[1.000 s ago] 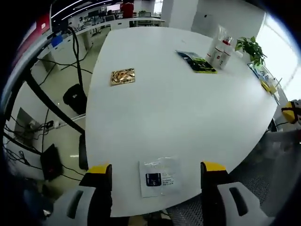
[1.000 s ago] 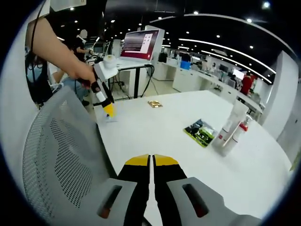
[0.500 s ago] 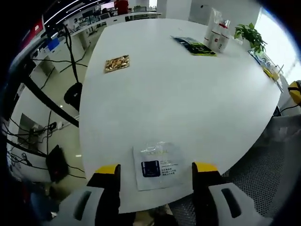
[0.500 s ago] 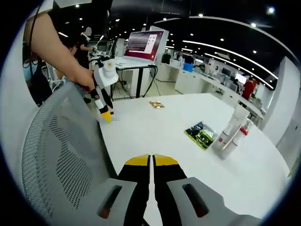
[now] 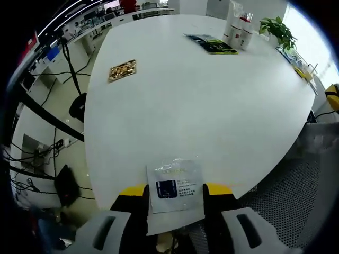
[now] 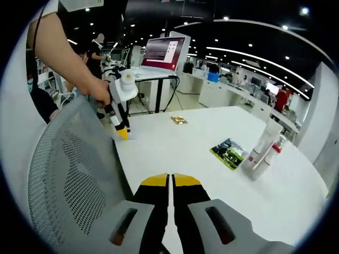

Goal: Arrange the skincare products in the storage area until every visible bottle or jar stands upright without overlapping.

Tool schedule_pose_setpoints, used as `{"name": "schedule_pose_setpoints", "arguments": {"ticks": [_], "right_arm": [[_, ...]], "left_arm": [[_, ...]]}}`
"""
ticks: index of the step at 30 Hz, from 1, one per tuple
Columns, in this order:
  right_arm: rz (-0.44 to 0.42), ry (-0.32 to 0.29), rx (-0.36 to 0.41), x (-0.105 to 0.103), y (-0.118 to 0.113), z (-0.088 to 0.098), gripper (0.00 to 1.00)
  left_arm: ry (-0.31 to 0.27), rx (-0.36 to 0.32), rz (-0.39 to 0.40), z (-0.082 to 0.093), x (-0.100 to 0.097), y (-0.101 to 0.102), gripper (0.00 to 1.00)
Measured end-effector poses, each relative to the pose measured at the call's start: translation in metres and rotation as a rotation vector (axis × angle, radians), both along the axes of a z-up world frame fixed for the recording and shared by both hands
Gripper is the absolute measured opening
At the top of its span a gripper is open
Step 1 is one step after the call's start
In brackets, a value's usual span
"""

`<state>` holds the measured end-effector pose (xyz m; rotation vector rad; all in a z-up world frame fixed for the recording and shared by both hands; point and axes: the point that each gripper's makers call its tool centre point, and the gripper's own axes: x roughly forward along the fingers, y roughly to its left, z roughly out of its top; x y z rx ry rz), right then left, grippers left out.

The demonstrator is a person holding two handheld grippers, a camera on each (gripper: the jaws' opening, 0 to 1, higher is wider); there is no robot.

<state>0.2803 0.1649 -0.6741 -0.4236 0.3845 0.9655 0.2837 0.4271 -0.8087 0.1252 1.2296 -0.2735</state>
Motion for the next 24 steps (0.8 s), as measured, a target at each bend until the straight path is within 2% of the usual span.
{"name": "schedule_pose_setpoints", "arguments": {"ticks": [2, 4, 7, 12, 17, 19, 21, 24], "right_arm": [[0.001, 0.000, 0.003, 0.000, 0.000, 0.001, 0.00], [0.003, 0.003, 0.009, -0.001, 0.001, 0.001, 0.00], [0.007, 0.005, 0.009, -0.002, 0.002, 0.001, 0.00], [0.015, 0.021, 0.019, -0.002, 0.003, 0.001, 0.00], [0.000, 0.050, 0.064, -0.001, 0.005, 0.002, 0.01], [-0.009, 0.068, 0.103, 0.000, 0.007, 0.005, 0.01], [-0.014, 0.107, 0.121, 0.000, 0.007, 0.003, 0.03], [-0.017, 0.129, 0.157, 0.001, 0.009, 0.006, 0.07]], "left_arm": [[-0.012, -0.050, 0.047, 0.001, 0.002, -0.005, 0.42], [-0.010, -0.063, 0.066, 0.003, 0.001, -0.006, 0.42], [-0.029, -0.077, 0.061, 0.008, 0.002, -0.009, 0.42], [-0.097, -0.134, 0.058, 0.028, 0.017, -0.026, 0.42], [-0.169, -0.210, 0.049, 0.048, 0.027, -0.054, 0.42], [-0.180, -0.226, 0.051, 0.052, 0.027, -0.062, 0.42], [-0.202, -0.273, 0.054, 0.058, 0.027, -0.078, 0.42], [-0.222, -0.322, 0.033, 0.066, 0.023, -0.101, 0.42]]}}
